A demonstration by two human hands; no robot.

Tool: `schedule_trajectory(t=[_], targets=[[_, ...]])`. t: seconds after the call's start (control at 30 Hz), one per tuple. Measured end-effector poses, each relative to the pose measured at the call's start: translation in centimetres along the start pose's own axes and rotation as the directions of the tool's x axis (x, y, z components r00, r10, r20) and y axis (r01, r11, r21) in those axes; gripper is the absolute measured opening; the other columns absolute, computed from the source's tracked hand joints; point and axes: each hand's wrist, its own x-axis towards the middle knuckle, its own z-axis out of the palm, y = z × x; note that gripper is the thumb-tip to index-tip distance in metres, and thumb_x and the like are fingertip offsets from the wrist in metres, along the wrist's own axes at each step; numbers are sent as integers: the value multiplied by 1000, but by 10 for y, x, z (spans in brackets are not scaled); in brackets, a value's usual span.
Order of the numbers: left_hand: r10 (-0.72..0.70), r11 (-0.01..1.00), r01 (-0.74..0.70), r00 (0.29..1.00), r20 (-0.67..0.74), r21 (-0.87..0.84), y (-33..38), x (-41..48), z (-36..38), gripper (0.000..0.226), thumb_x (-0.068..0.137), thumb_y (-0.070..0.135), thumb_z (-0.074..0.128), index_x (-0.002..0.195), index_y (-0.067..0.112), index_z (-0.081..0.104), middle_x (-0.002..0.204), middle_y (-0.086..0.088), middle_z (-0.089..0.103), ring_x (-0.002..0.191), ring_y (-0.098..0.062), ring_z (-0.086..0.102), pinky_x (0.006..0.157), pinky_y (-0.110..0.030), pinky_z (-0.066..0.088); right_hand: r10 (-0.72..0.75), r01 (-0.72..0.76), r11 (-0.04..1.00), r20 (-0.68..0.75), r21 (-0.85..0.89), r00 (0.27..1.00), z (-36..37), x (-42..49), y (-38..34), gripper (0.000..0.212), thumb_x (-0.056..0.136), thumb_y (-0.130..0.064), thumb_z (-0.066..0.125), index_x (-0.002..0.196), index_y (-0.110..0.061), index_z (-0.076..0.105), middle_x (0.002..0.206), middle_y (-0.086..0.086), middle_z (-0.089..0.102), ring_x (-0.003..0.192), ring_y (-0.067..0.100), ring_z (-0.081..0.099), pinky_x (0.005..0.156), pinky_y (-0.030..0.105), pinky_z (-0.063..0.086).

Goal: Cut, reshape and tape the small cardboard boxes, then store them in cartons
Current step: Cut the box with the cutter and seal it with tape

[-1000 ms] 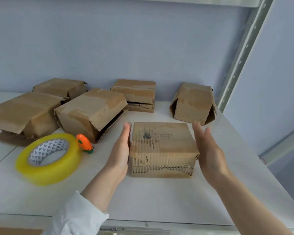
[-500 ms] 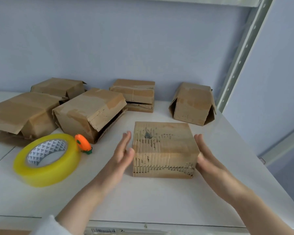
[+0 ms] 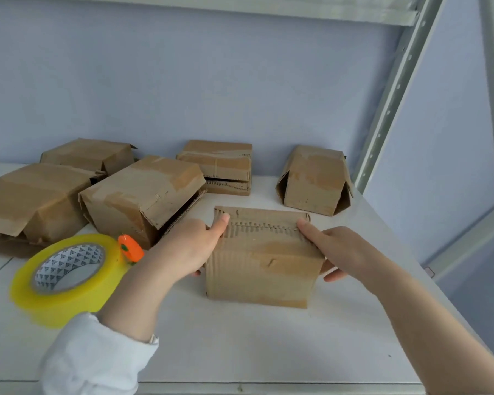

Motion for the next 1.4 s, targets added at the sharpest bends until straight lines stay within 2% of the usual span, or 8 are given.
schedule_trajectory(t=[0.1,0.27,0.53,0.9,1.0,1.13,1.27,1.4], targets=[[128,985,-116,987,-99,126,1,-2,-1,65,93,57,25,146,18,24,154,-5,21,141,-17,22,112,-31,21,-109,106,994,-163,-31,981,-1,-1,-1,74,86,-68,31,144,-23,35,146,-4,40,135,18,36,110,36,28],[429,865,-362,892,-139,347,33,-2,-1,61,97,49,19,150,25,-1,157,4,-12,142,-12,-19,113,-31,-6,-425,355,876,-175,-326,888,5,-3,-27,69,94,-56,21,151,-21,3,158,-9,-5,139,6,-22,113,30,-9],[325,792,-333,940,107,512,36,28,17,54,100,40,9,150,18,5,157,-1,-10,143,-15,-18,118,-43,-4,-373,299,762,-13,-574,928,31,22,-29,59,101,-41,11,150,-12,-3,158,-2,-11,141,12,-22,114,29,-9],[328,783,-332,939,105,526,35,34,21,53,101,40,8,150,20,5,157,-3,-14,142,-17,-20,117,-44,-7,-380,300,730,-1,-614,925,33,26,-30,58,101,-39,10,150,-12,-5,158,-2,-11,141,13,-23,114,28,-8],[355,886,-333,935,-11,324,35,34,20,56,101,40,17,150,17,0,157,-5,-13,143,-17,-17,116,-42,-5,-358,307,836,-29,-455,933,29,26,-30,61,101,-42,18,150,-15,-5,157,-4,-16,140,9,-25,113,29,-7],[150,881,-207,975,-163,-425,4,27,12,76,91,59,37,151,26,4,157,6,6,145,-15,7,118,-41,9,-70,108,962,-158,252,985,10,16,-20,72,92,-57,39,151,-29,9,159,-4,7,145,20,9,116,42,9],[131,858,-37,980,149,-512,-29,15,20,95,64,86,41,139,27,41,142,8,46,130,-12,42,112,-41,28,-80,74,937,3,341,997,13,1,1,46,91,-55,42,122,-24,56,110,-4,64,100,15,60,94,34,45],[336,798,-325,939,-72,-508,-36,-5,30,69,90,55,41,148,35,10,148,32,15,128,19,22,109,-9,18,-343,381,862,-169,334,924,28,-4,20,49,88,-44,45,135,-28,44,122,-16,57,109,-4,55,93,18,44]])
